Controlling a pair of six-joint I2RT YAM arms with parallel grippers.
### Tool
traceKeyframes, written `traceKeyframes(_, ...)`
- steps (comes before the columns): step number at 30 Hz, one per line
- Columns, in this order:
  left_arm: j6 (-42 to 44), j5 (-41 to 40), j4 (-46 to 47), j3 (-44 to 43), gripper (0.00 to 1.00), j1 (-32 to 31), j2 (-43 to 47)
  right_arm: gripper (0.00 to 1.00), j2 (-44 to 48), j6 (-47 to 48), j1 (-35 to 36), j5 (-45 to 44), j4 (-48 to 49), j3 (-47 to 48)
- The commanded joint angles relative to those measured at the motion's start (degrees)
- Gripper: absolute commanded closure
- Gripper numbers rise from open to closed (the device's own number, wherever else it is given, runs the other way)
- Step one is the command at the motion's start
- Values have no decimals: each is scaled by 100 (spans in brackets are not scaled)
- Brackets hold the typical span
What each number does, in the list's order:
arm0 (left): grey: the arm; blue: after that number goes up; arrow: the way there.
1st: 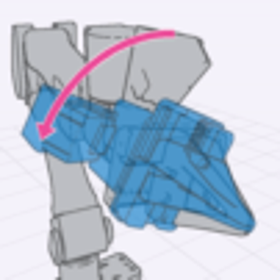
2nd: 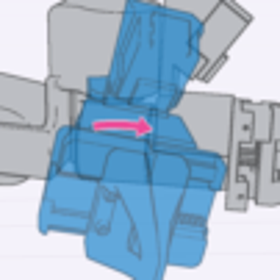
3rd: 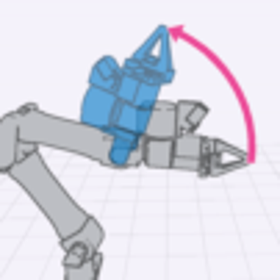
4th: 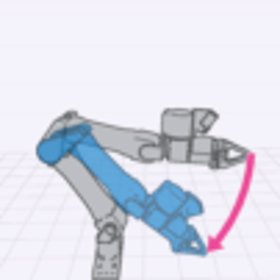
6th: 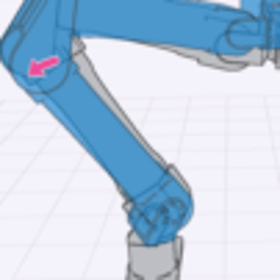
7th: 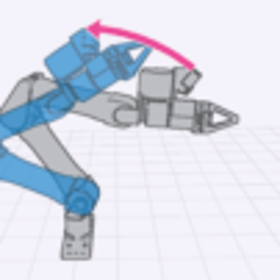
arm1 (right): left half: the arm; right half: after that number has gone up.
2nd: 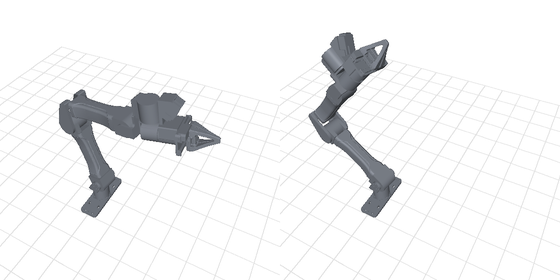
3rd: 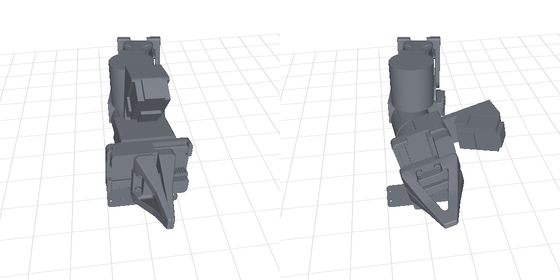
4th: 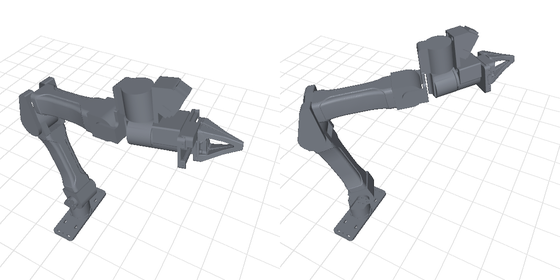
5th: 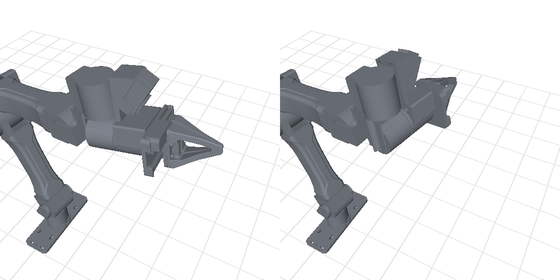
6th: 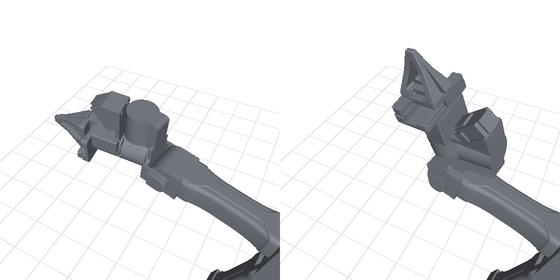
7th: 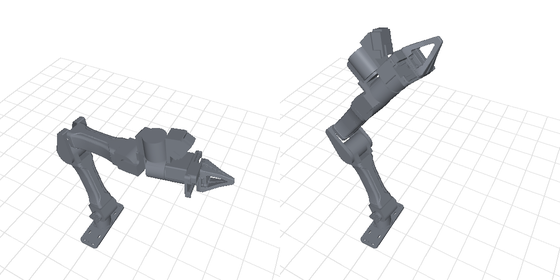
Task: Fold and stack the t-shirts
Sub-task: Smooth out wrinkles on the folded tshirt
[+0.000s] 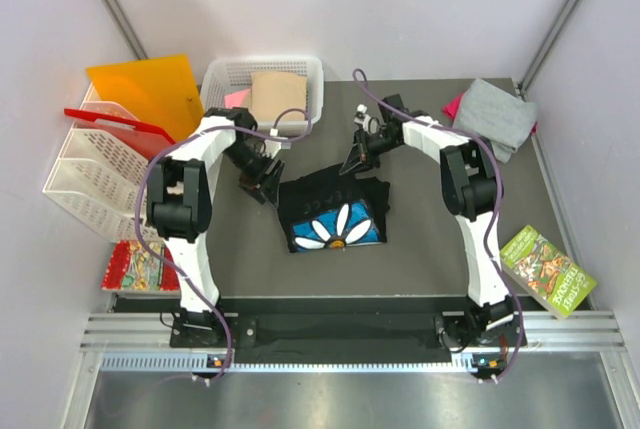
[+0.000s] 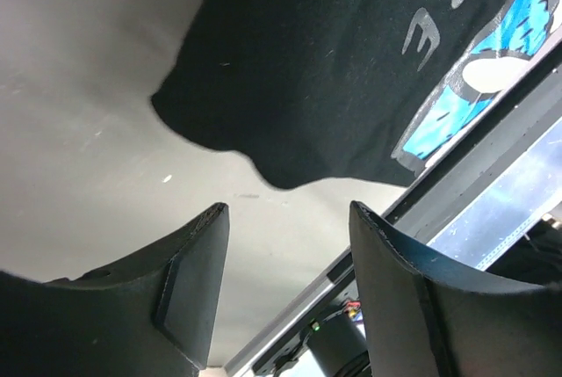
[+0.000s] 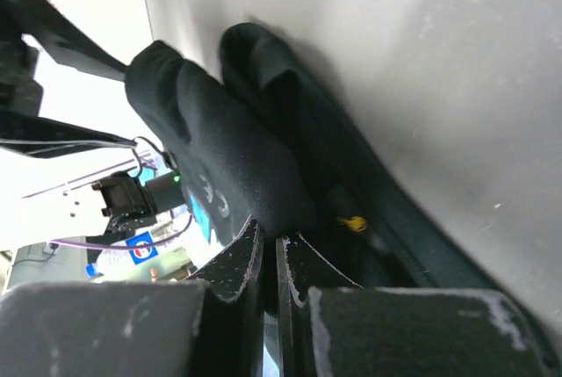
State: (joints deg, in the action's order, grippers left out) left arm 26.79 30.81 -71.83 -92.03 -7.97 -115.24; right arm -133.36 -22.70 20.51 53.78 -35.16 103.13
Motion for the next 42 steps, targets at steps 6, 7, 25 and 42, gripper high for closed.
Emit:
traceKeyframes(6,-507,356,880,9,40,-21,-121,100,627,46,23,-60,150,-135)
traceKeyframes(7,-534,347,951,18,40,-12,-139,100,636,64,23,-78,123,-144)
traceKeyframes(25,-1070,460,1708,-297,55,146,-903,100,961,125,32,-104,26,-461)
traceKeyframes(42,-1141,1393,1137,-1028,100,120,-1018,100,978,108,49,-113,-61,-417)
